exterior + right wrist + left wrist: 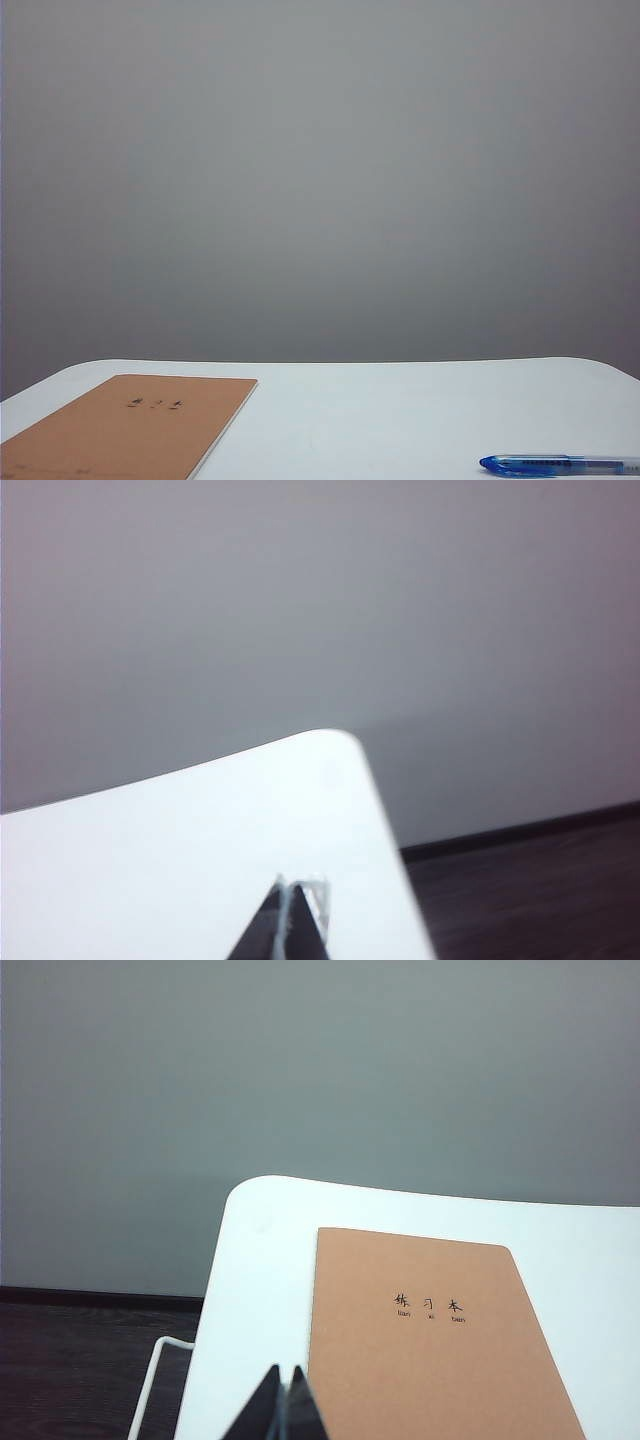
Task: Pick up a pen on the table and place it on the notebook.
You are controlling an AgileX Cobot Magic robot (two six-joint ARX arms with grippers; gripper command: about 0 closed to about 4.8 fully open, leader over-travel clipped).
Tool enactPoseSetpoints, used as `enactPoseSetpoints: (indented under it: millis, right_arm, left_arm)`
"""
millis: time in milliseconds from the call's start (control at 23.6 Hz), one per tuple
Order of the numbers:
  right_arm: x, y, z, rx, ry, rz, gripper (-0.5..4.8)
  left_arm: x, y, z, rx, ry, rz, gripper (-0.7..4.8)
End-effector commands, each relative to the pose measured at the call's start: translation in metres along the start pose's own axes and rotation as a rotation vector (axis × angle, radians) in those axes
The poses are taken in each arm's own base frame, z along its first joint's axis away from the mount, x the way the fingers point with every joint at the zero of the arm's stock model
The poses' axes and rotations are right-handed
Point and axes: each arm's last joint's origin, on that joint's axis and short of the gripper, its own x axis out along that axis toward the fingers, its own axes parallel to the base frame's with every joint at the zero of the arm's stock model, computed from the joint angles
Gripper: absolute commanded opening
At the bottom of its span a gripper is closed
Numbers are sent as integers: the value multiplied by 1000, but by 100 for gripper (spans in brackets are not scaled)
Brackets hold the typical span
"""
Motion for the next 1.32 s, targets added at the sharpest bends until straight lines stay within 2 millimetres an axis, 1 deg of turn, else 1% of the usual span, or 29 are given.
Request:
enactPoseSetpoints:
  millis: [42,255,297,340,382,425,510,637,722,807,849,934,977,1062,1104,1146,1189,1231,1274,1316]
  right_arm:
    - [0,0,-4,28,34,13,-1]
    - [0,1,-4,29,37,47,-1]
    - [0,2,-2,30,29,86,-1]
    - [-1,6,3,16,2,196,-1]
    - [-2,9,7,10,-23,265,-1]
    - [-4,12,15,6,-72,318,-2]
    - [-5,12,22,8,-100,300,-2]
    - [-9,11,34,22,-128,183,-2]
    - [-11,12,41,38,-140,164,-2]
    - [-10,13,46,38,-131,162,-2]
    - [-8,14,53,38,-130,160,-2]
    - [-5,20,75,30,-150,164,-2]
    - [-2,24,92,17,-145,162,-2]
    - [4,29,111,-14,-130,166,-2]
    - [12,36,129,-76,-92,207,-2]
    - [16,39,137,-100,-69,233,-2]
    - [29,45,150,-150,-8,280,-1]
    - [36,48,155,-177,20,295,-1]
    - [49,53,164,-257,91,339,-1]
    - [63,58,168,-323,169,391,-2]
  left_arm:
    - [0,0,0,0,-1,-5,-6]
    - [0,0,2,-72,-18,-6,-6]
    - [0,0,4,-94,-35,-8,-6]
    - [-1,-1,9,-147,-65,-33,-6]
    - [-3,-2,13,-174,-78,-49,-6]
    - [-6,-3,22,-214,-102,-62,-6]
    - [-10,-4,34,-218,-131,-84,-6]
    - [-17,-6,53,-212,-153,-113,-6]
    - [-15,-7,63,-214,-126,-129,-6]
    - [-11,-7,69,-217,-89,-133,-6]
    - [-5,-8,75,-221,-50,-160,-6]
    - [4,-12,95,-227,20,-262,-6]
    - [10,-13,110,-220,55,-314,-6]
    - [19,-14,127,-183,87,-335,-6]
    - [28,-14,144,-118,106,-339,-6]
    - [31,-14,152,-85,112,-338,-6]
    - [37,-15,169,11,125,-342,-6]
    - [39,-15,173,44,126,-344,-6]
    - [41,-15,184,153,126,-352,-6]
    - [42,-16,192,221,134,-358,-6]
